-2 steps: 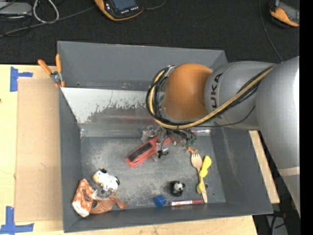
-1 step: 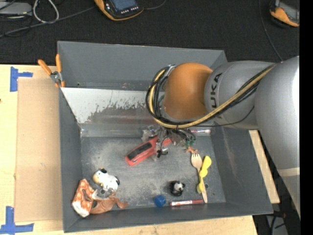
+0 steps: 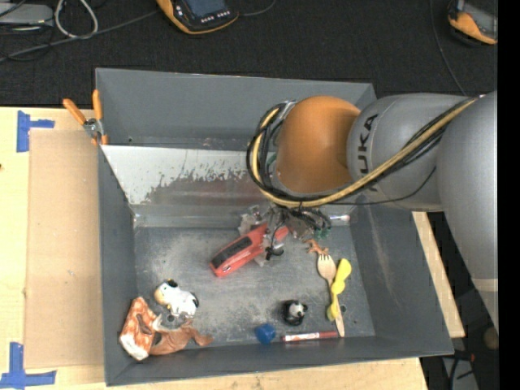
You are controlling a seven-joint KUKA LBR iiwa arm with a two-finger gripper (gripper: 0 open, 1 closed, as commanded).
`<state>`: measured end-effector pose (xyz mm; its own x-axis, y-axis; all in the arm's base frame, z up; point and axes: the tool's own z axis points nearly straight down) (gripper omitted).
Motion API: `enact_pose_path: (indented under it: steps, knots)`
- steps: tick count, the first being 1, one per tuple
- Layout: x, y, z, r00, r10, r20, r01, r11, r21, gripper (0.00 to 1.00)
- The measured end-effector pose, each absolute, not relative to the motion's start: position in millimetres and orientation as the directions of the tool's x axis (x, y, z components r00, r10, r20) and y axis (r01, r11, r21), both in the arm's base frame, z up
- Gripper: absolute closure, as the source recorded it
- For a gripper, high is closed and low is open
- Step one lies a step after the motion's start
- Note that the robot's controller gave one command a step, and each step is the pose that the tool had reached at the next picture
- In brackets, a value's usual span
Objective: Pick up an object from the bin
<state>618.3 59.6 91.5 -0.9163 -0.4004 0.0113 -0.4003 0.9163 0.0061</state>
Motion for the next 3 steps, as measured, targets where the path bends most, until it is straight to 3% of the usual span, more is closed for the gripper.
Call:
enact_pose_path:
  steps: [1, 3]
  knots:
    - [619.4, 60, 140, -0.917, -0.400, 0.008, -0.400, 0.917, 0.005, 1.00]
    - [620.4, 61, 197, -0.917, -0.398, 0.005, -0.398, 0.917, 0.004, 1.00]
